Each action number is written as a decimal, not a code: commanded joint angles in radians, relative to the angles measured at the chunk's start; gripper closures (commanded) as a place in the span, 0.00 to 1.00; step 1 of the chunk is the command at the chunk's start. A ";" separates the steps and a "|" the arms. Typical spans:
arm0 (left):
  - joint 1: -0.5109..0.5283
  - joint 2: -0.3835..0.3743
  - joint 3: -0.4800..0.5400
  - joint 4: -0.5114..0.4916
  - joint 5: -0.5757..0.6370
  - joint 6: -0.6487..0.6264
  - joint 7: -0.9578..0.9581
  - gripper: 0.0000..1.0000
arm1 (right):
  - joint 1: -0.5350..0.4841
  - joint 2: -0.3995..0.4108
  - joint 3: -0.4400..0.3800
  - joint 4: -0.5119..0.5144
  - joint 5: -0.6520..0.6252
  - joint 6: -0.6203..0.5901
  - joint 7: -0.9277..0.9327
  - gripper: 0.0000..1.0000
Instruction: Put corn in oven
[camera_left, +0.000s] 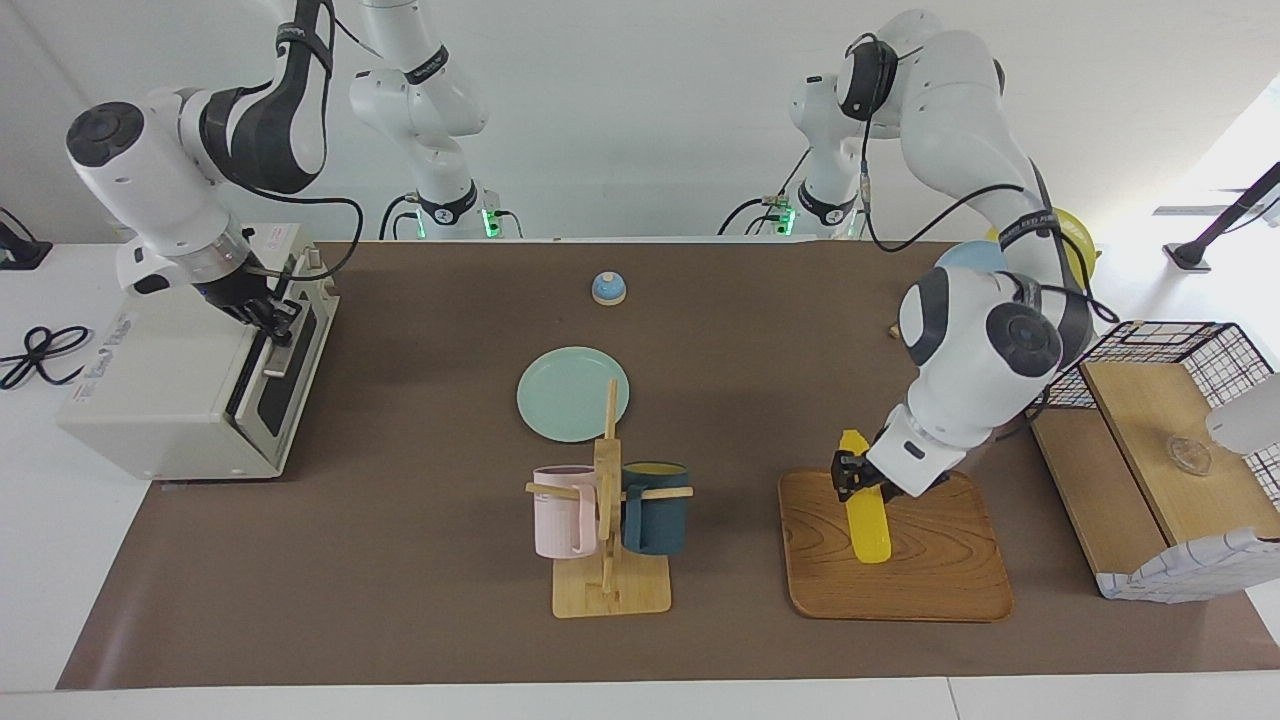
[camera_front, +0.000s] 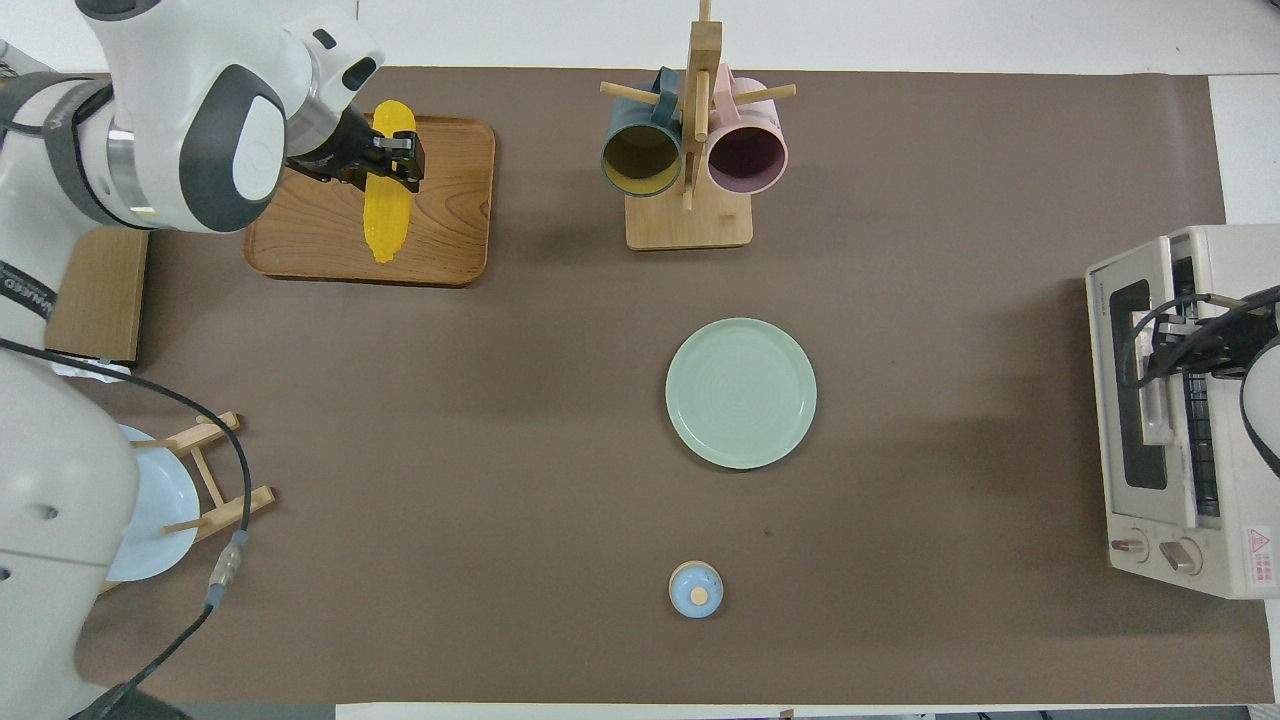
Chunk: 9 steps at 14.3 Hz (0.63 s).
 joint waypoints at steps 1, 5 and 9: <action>-0.068 -0.311 0.010 -0.360 -0.017 0.013 -0.133 1.00 | 0.000 0.006 0.001 -0.073 0.012 0.088 0.016 1.00; -0.271 -0.470 0.010 -0.537 -0.048 0.022 -0.376 1.00 | 0.006 0.044 0.003 -0.098 0.016 0.173 0.015 1.00; -0.489 -0.533 0.010 -0.694 -0.057 0.277 -0.654 1.00 | 0.043 0.097 0.003 -0.133 0.030 0.281 0.016 1.00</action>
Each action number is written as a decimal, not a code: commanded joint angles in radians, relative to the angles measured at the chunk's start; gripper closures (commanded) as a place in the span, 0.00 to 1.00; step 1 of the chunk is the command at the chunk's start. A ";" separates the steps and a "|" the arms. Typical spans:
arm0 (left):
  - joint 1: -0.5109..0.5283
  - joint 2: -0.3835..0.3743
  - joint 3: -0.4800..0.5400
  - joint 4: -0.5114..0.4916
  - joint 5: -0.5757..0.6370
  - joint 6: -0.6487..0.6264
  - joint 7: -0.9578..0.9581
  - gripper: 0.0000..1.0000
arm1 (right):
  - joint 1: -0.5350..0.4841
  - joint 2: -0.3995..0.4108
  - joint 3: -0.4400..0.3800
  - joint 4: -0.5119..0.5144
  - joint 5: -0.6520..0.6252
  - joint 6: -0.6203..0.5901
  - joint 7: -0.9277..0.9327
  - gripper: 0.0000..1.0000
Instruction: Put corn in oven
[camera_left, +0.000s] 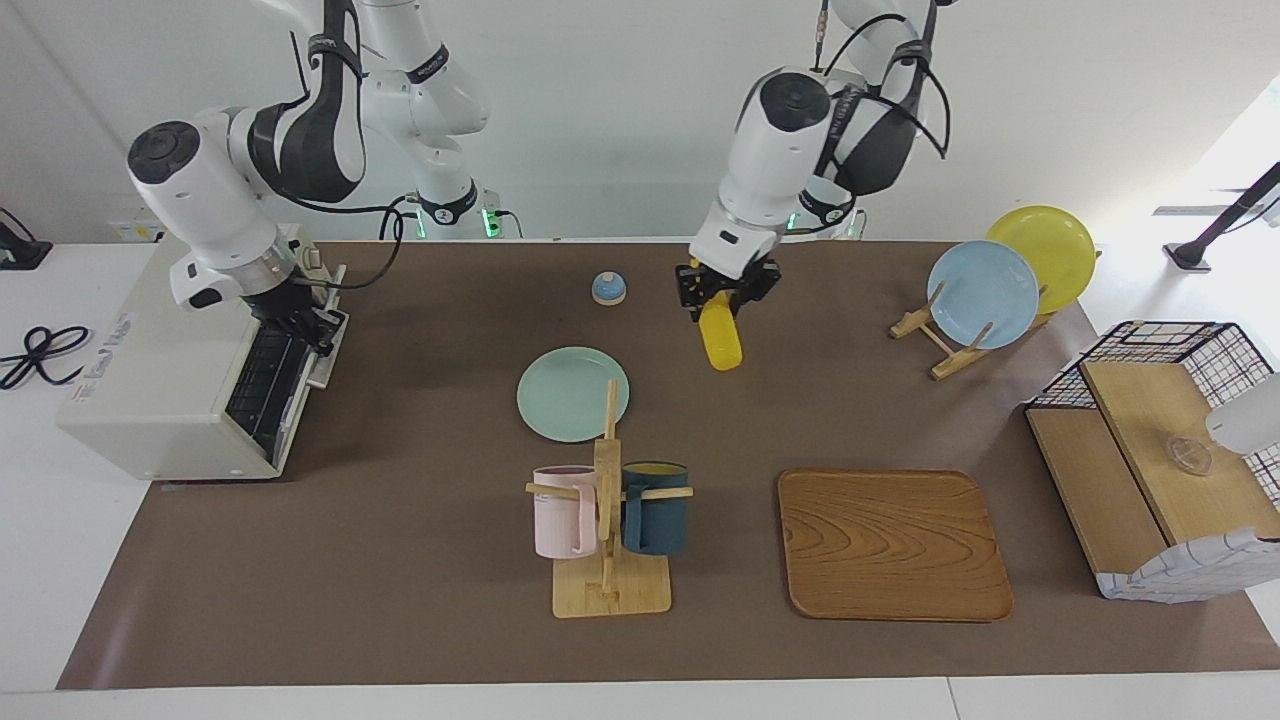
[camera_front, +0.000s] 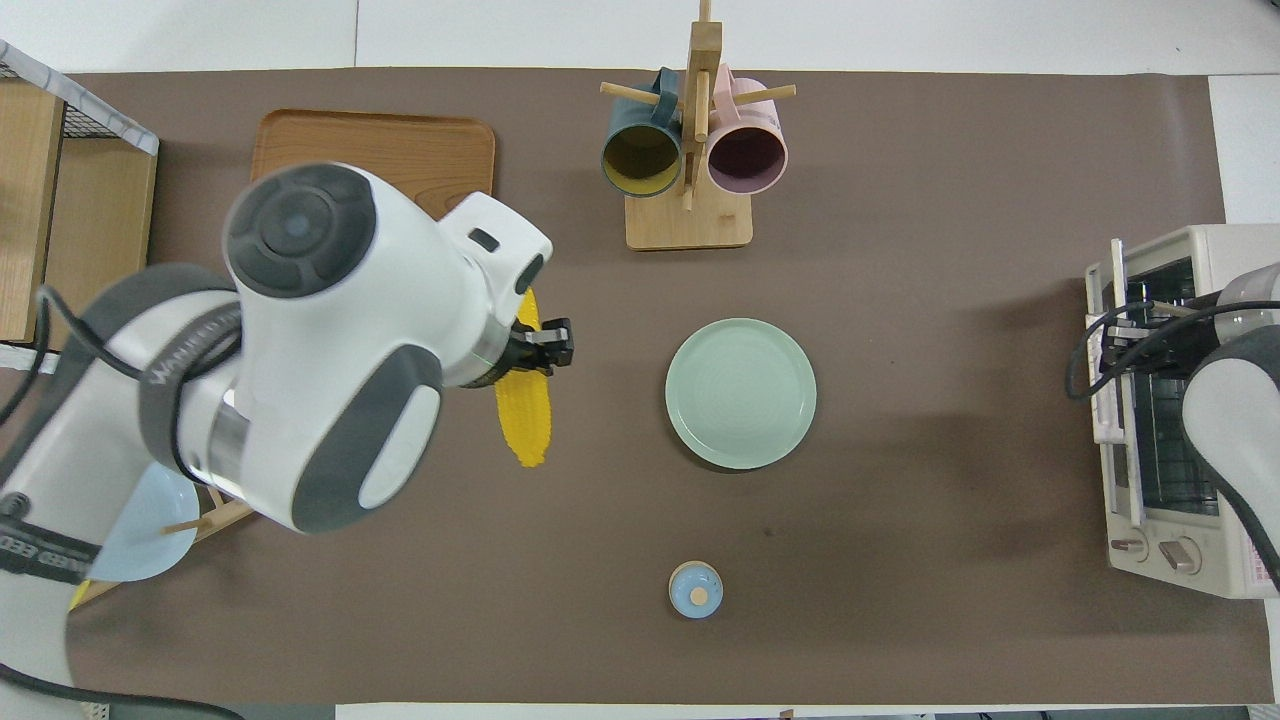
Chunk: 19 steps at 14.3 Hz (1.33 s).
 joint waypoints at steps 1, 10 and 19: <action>-0.095 -0.044 0.022 -0.112 -0.015 0.143 -0.067 1.00 | -0.014 0.099 -0.013 -0.048 -0.024 0.173 0.001 1.00; -0.203 0.193 0.022 -0.086 -0.020 0.491 -0.099 1.00 | 0.041 0.119 -0.013 -0.147 -0.024 0.360 0.017 1.00; -0.197 0.389 0.027 0.083 -0.009 0.525 -0.072 1.00 | 0.073 0.161 -0.011 -0.145 0.023 0.396 0.028 1.00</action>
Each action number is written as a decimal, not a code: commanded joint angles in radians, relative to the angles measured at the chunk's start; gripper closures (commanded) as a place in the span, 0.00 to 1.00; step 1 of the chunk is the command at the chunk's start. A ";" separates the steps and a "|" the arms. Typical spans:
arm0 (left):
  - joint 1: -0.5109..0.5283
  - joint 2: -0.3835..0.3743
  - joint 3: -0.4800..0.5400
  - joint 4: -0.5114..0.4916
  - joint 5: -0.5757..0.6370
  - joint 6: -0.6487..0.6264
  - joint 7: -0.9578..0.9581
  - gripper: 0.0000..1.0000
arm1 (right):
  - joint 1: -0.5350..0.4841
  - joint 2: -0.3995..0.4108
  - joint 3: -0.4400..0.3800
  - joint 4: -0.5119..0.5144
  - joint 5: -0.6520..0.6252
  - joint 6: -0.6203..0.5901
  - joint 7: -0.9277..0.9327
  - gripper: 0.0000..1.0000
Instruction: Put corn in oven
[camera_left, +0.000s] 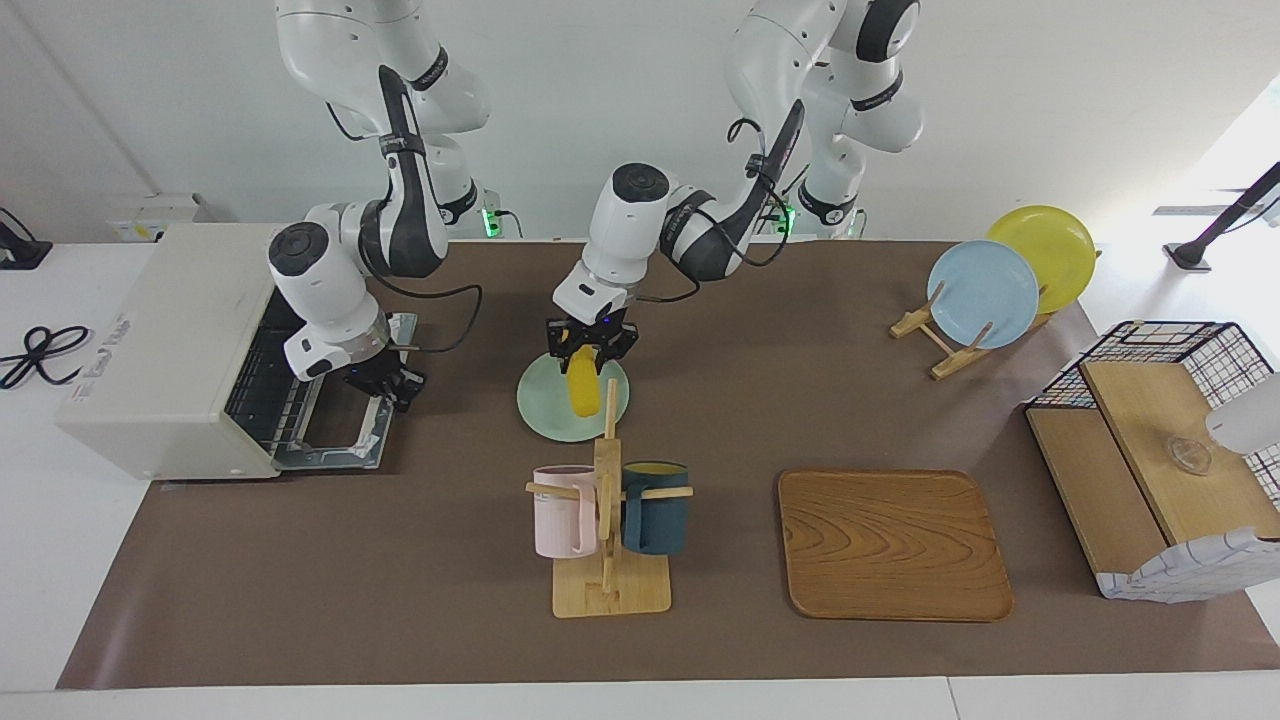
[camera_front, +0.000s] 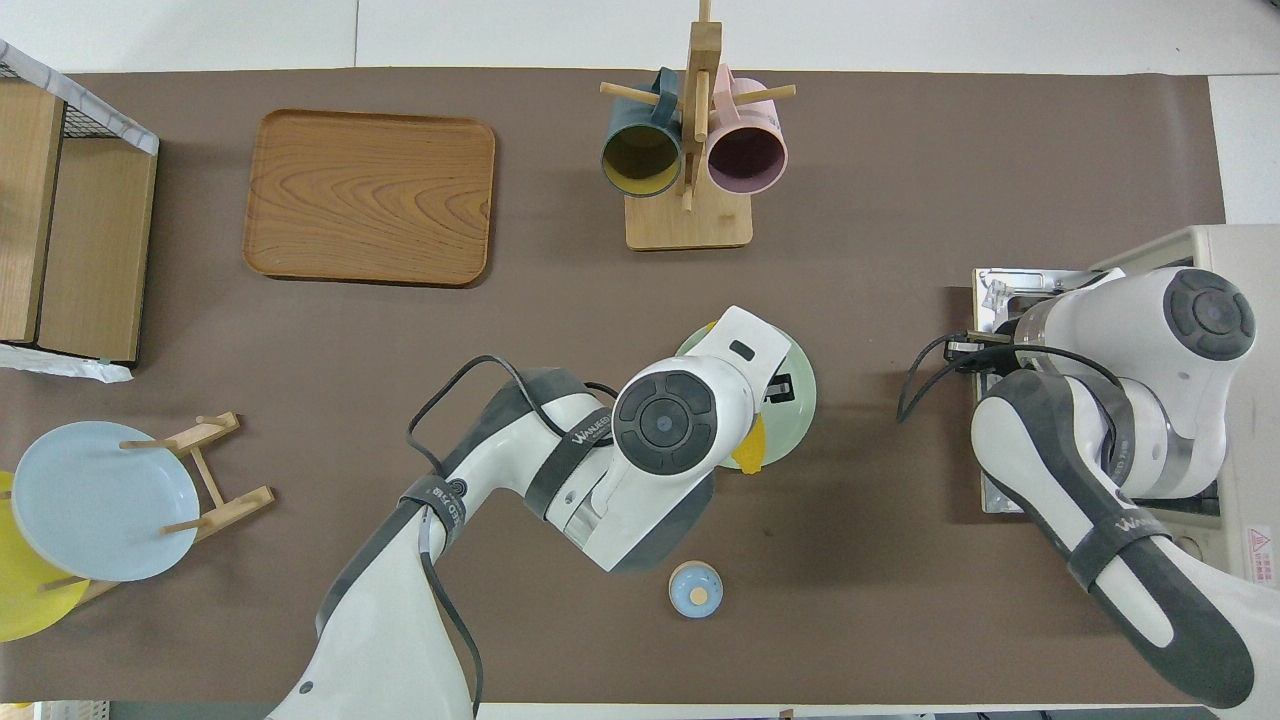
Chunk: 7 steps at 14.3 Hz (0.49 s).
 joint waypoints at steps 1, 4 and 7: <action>-0.014 0.049 0.018 0.016 -0.008 0.050 0.027 1.00 | 0.006 0.004 -0.039 0.010 0.030 0.040 0.003 1.00; -0.020 0.048 0.018 -0.037 -0.008 0.116 0.031 1.00 | 0.052 0.009 -0.039 0.018 0.049 0.041 0.003 1.00; -0.019 0.045 0.018 -0.050 -0.008 0.124 0.040 0.63 | 0.056 0.010 -0.037 0.039 0.049 0.020 0.017 0.99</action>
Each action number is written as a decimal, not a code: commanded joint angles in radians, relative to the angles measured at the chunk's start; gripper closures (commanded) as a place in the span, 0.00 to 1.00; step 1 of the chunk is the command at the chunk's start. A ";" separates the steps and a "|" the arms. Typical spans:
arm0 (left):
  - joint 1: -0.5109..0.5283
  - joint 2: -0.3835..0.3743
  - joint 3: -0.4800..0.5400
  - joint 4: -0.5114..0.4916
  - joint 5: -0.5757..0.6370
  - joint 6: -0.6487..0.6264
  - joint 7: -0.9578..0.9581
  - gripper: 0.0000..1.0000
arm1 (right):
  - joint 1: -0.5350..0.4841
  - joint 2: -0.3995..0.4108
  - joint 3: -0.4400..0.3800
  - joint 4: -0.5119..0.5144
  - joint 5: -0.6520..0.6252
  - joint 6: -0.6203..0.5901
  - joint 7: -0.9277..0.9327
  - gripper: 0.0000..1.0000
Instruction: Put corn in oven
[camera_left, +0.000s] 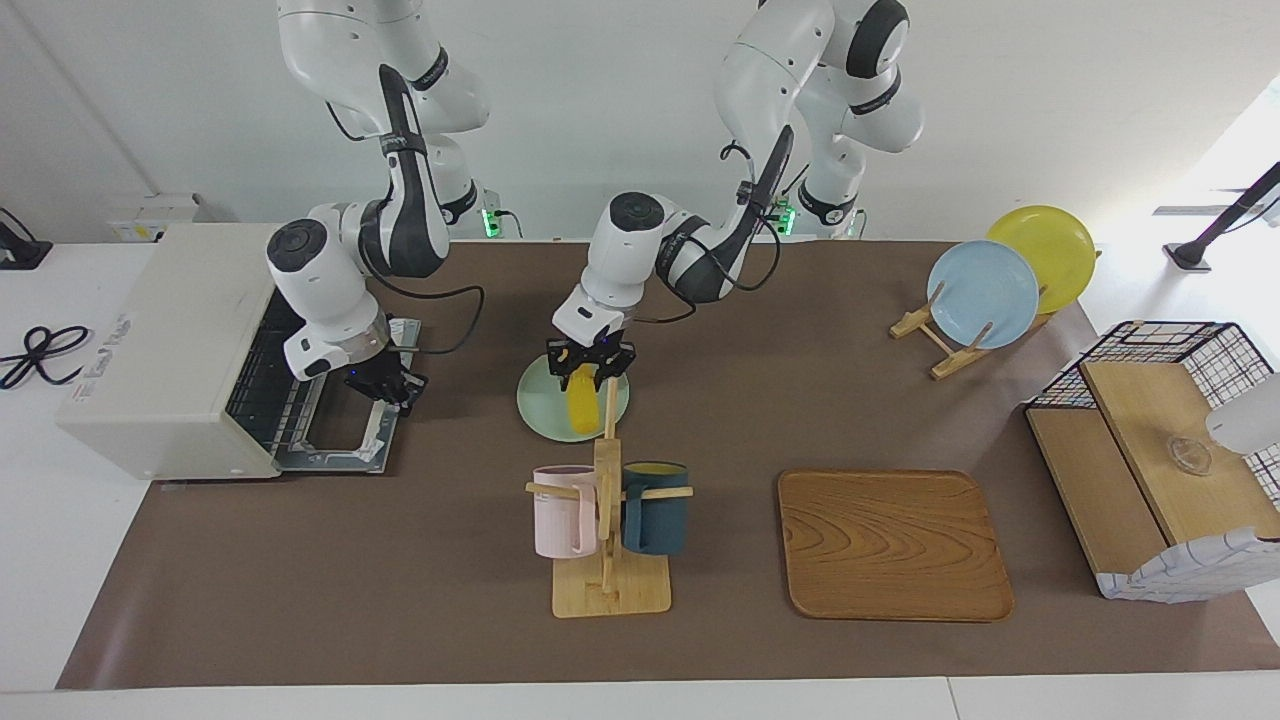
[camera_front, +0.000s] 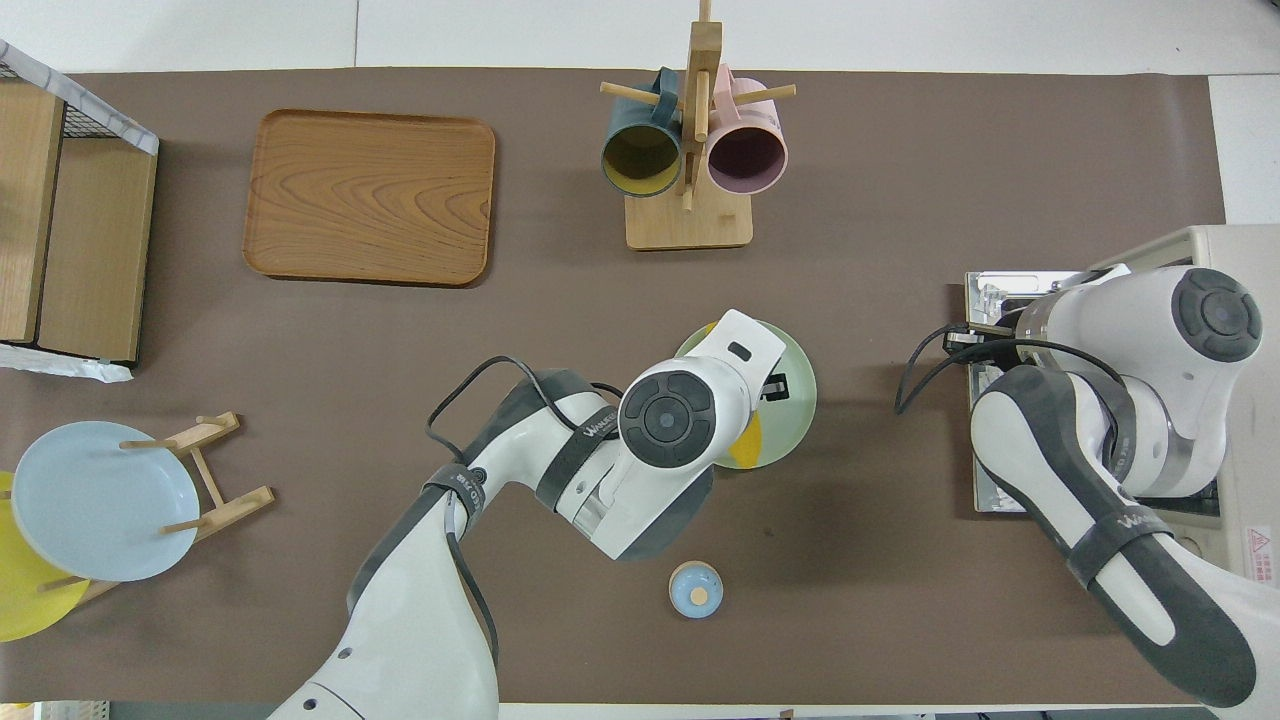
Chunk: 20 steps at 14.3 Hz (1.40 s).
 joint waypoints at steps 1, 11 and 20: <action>-0.017 -0.010 0.018 -0.022 -0.008 0.023 0.018 0.26 | 0.034 0.010 -0.009 0.040 0.016 -0.031 0.033 0.84; 0.165 -0.242 0.017 -0.013 -0.009 -0.337 0.210 0.00 | 0.246 0.073 -0.009 0.365 -0.039 -0.353 0.324 0.03; 0.546 -0.509 0.021 0.024 -0.008 -0.787 0.647 0.00 | 0.592 0.349 -0.009 0.615 -0.260 -0.312 0.782 0.00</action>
